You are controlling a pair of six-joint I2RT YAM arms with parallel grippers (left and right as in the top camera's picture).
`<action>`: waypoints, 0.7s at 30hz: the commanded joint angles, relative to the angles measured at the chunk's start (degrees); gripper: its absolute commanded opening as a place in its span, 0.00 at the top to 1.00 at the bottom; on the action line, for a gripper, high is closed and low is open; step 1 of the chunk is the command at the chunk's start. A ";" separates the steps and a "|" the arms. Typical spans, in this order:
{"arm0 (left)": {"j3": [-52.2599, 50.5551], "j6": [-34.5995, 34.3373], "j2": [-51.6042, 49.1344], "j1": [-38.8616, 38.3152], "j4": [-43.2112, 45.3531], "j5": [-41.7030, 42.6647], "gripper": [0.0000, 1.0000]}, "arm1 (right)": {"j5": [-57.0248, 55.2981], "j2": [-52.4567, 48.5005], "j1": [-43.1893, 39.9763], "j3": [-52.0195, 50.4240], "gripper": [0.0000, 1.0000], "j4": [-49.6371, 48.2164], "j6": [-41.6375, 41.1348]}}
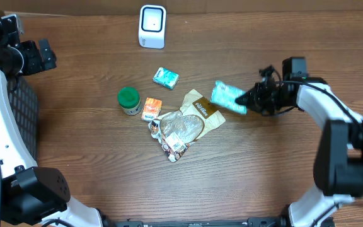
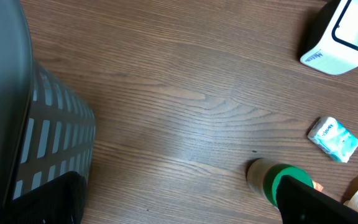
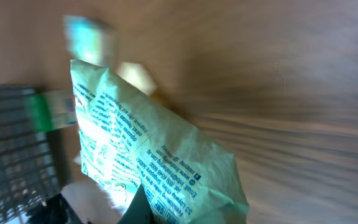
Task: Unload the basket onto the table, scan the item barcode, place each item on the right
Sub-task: 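Lift the green pouch with the right gripper toward the scanner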
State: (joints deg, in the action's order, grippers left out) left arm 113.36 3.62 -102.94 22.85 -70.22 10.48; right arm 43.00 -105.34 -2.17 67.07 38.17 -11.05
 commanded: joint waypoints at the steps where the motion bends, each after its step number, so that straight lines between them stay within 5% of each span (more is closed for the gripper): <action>1: 0.24 1.55 -0.59 -0.37 0.15 0.02 0.00 | 4.66 9.86 5.09 2.23 0.96 -1.66 -4.26; 21: 0.24 1.55 -0.59 -0.37 0.15 0.02 0.00 | -16.02 11.13 22.53 32.20 0.96 23.67 -4.59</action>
State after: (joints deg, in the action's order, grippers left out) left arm 113.36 3.62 -102.96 22.85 -70.24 10.48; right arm 33.47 -93.51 19.94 90.83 59.22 -14.72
